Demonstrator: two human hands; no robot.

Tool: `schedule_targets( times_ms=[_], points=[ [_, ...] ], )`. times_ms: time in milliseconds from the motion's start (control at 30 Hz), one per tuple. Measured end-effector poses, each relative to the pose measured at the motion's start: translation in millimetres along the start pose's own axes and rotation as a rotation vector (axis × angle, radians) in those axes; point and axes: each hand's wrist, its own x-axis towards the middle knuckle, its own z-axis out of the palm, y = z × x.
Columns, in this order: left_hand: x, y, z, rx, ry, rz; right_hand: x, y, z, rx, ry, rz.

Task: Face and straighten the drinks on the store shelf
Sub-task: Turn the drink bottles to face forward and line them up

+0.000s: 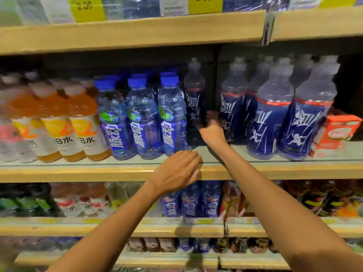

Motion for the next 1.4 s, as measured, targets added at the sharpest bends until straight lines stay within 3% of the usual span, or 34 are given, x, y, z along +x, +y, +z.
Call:
schedule_targets(
  times_ms=[133, 433, 733, 867, 933, 1033, 1100, 1167, 1233, 1400],
  points=[
    [-7.1, -2.9, 4.8, 0.109, 0.034, 0.084, 28.8, 4.7, 18.6, -0.037, 0.020, -0.038],
    [-10.6, -3.9, 6.0, 0.203, 0.064, 0.096, 58.0, 8.3, 37.8, 0.152, 0.039, 0.028],
    [-8.8, -0.5, 0.7, 0.178, 0.021, 0.049, 4.7, 3.9, 9.2, 0.065, 0.039, -0.084],
    [-5.8, 5.2, -6.2, 0.075, -0.016, -0.055, -26.6, -1.8, -24.5, -0.035, 0.035, -0.136],
    [-8.2, 13.5, -9.9, -0.011, -0.005, -0.196, -43.7, -6.0, -41.1, -0.024, 0.015, -0.172],
    [-7.6, 28.5, -19.5, -0.226, 0.119, -0.553, -74.3, -9.1, -65.0, 0.091, -0.035, -0.175],
    [8.6, 33.3, -35.2, -0.560, 0.323, -0.849, -96.4, -10.1, -76.6, 0.155, -0.075, -0.174],
    [37.6, 35.4, -59.0, -1.062, 0.499, -1.070, -116.8, -10.3, -82.9, 0.212, -0.107, -0.176],
    [63.4, 36.5, -80.4, -1.407, 0.564, -1.091, -134.5, -10.3, -84.6, 0.272, -0.138, -0.177],
    [90.8, 55.5, -105.0, -1.458, 0.649, -1.113, -163.1, -11.7, -82.0, 0.388, -0.187, -0.194]
  ],
)
